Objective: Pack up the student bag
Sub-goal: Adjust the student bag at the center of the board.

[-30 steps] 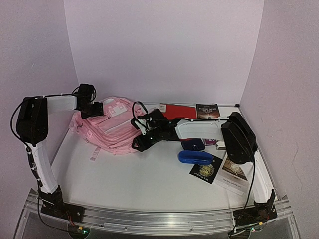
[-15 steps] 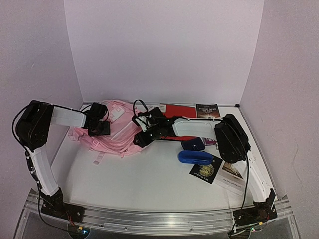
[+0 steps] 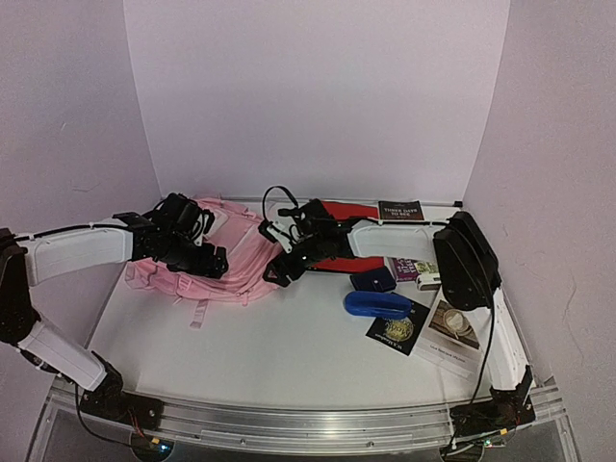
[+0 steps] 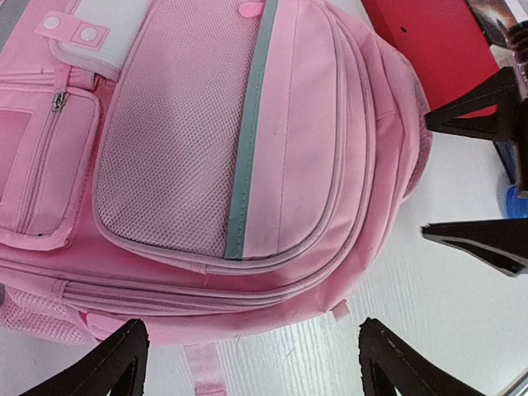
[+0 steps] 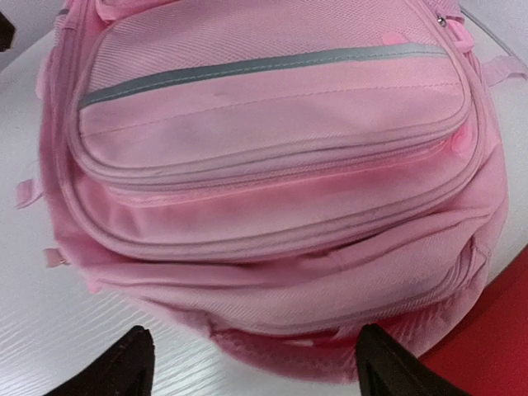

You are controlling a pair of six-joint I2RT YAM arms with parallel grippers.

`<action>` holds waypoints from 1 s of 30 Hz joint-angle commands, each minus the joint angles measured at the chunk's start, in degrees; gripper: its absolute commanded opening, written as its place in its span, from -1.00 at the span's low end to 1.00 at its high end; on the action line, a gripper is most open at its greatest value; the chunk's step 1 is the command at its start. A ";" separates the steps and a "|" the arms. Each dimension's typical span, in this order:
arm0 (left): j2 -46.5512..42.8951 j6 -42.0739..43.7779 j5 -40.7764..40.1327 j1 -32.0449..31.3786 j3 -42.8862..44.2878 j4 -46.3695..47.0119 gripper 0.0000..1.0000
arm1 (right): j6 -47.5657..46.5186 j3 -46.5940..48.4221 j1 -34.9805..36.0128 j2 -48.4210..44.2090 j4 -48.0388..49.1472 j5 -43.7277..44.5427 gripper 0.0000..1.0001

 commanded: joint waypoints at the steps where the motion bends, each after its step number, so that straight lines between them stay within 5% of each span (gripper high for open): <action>1: 4.50 9.20 -4.66 -2.55 3.11 -8.67 0.72 | 0.37 -4.94 -0.44 -10.36 -0.76 -8.62 0.93; 6: 9.81 16.16 -11.88 -4.54 6.21 -14.45 0.67 | 3.77 -9.58 -0.47 -13.13 -0.46 -12.52 0.97; 14: 10.08 28.76 -10.99 -4.55 4.03 -5.48 0.60 | 13.95 -15.13 -0.42 -11.16 4.47 -13.59 0.90; 23: 12.63 30.42 -4.97 -4.55 1.98 -2.43 0.43 | 20.85 -20.48 -0.04 -11.47 13.55 -14.91 0.78; 25: 14.09 30.74 -4.87 -4.55 2.27 -1.93 0.31 | 20.78 -20.94 0.15 -11.27 15.36 -14.27 0.77; 30: 16.58 29.10 -4.20 -4.55 3.54 -2.76 -0.39 | 19.81 -21.86 0.32 -11.40 16.60 -11.71 0.69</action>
